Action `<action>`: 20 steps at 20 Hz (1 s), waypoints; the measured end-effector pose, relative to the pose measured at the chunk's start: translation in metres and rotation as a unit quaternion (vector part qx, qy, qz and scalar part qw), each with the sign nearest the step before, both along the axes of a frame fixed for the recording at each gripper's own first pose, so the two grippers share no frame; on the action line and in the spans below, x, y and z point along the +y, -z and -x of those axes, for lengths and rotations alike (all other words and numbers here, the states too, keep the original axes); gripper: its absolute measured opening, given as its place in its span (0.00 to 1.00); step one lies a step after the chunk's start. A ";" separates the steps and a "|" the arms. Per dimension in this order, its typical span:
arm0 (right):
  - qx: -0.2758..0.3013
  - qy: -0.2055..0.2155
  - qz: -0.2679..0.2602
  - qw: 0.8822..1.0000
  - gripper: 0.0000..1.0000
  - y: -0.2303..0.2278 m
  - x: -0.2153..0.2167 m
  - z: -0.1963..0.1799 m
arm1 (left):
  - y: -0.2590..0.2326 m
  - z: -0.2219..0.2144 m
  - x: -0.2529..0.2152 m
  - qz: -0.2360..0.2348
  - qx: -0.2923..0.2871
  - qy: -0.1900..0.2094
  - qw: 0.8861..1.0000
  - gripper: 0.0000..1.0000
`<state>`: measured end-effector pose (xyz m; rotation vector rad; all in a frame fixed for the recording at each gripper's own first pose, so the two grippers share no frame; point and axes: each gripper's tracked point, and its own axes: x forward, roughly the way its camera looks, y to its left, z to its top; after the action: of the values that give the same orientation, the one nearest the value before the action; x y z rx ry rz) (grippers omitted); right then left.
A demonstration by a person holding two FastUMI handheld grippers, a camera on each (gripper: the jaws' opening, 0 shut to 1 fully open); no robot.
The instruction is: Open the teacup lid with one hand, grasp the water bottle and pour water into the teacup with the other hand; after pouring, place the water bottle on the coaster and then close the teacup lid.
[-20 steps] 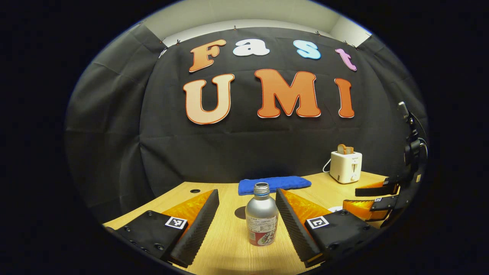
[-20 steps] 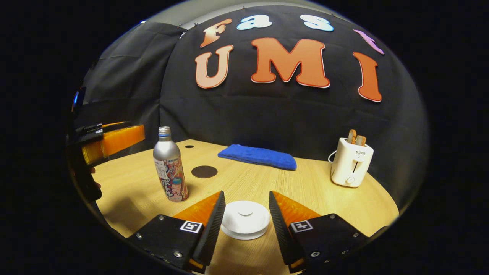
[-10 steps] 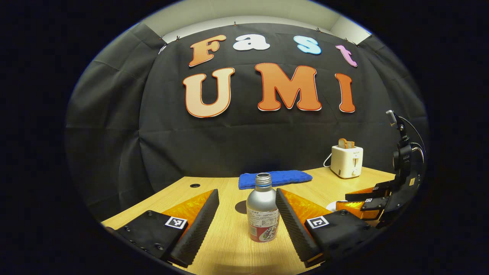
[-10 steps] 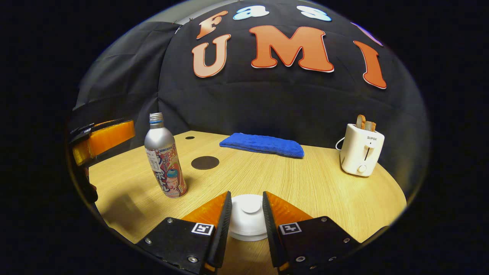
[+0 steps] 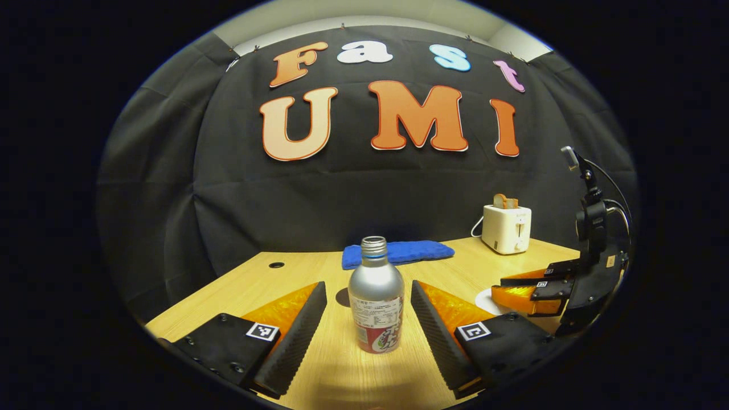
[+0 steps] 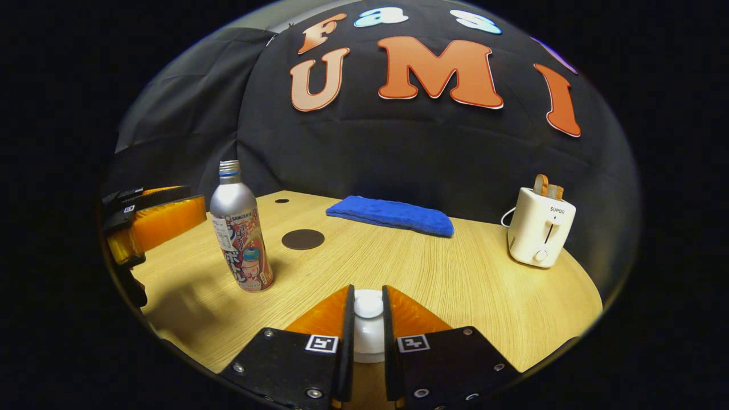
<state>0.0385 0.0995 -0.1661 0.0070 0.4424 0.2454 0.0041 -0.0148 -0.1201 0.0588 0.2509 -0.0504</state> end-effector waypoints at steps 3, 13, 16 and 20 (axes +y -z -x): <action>-0.004 -0.001 -0.003 1.000 0.23 -0.007 -0.002 0.003 | 0.010 -0.001 -0.004 -0.005 0.010 0.006 1.000 0.98; -0.034 0.015 -0.025 0.999 0.23 -0.039 -0.025 0.013 | 0.053 -0.006 0.004 0.004 0.064 -0.023 0.998 0.98; -0.040 0.021 -0.024 0.999 0.23 -0.045 -0.036 0.017 | 0.068 -0.010 0.001 0.020 0.082 -0.022 0.996 0.98; -0.045 0.032 -0.016 0.998 0.23 -0.050 -0.053 0.020 | 0.082 -0.026 0.003 -0.016 0.096 -0.021 0.995 0.94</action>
<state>0.0183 0.0468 -0.1160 0.0415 0.3487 0.1894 0.0304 -0.0120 -0.2025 0.0807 0.4449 -0.0106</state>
